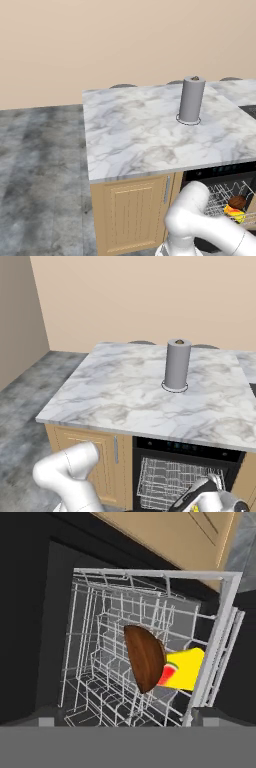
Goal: Pick up the cup and bowl from the counter, place them in the dishwasher, and close the dishwasher door.
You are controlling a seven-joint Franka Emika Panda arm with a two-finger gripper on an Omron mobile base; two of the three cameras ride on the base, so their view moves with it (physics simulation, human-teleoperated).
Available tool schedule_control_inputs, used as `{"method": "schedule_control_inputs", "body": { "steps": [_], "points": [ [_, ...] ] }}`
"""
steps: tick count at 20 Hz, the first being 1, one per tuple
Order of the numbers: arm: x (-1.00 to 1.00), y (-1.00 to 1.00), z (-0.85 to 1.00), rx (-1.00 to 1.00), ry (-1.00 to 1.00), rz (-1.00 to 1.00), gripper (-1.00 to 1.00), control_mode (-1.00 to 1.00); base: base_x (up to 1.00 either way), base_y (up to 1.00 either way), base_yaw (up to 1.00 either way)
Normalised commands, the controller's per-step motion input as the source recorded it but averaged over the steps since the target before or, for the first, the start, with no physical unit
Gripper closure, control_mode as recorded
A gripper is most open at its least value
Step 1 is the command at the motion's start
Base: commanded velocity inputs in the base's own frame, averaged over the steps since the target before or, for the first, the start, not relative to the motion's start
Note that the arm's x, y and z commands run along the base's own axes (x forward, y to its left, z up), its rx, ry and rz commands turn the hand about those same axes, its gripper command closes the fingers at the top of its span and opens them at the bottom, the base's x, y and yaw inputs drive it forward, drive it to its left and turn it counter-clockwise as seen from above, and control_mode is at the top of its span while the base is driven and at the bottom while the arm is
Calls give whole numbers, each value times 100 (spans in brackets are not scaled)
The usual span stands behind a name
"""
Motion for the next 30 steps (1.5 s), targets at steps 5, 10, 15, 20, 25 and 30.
{"method": "schedule_control_inputs", "body": {
  "steps": [5, 10, 15, 20, 25, 30],
  "points": [
    [-59, 9, 0, 3, -13, 0, -100, -100, 0, 0, 0],
    [-60, 25, 0, 0, -16, 0, -100, -100, 0, 0, 0],
    [-57, 45, 0, -8, -21, 0, -100, -100, 0, 0, 0],
    [-56, 50, 0, -13, -23, 0, -100, -100, 0, 0, 0],
    [-46, 30, -2, -10, -21, 0, -100, -100, 0, 0, 0],
    [-31, 1, -29, -1, -13, 0, -100, -100, 0, 0, 0]
  ]
}}
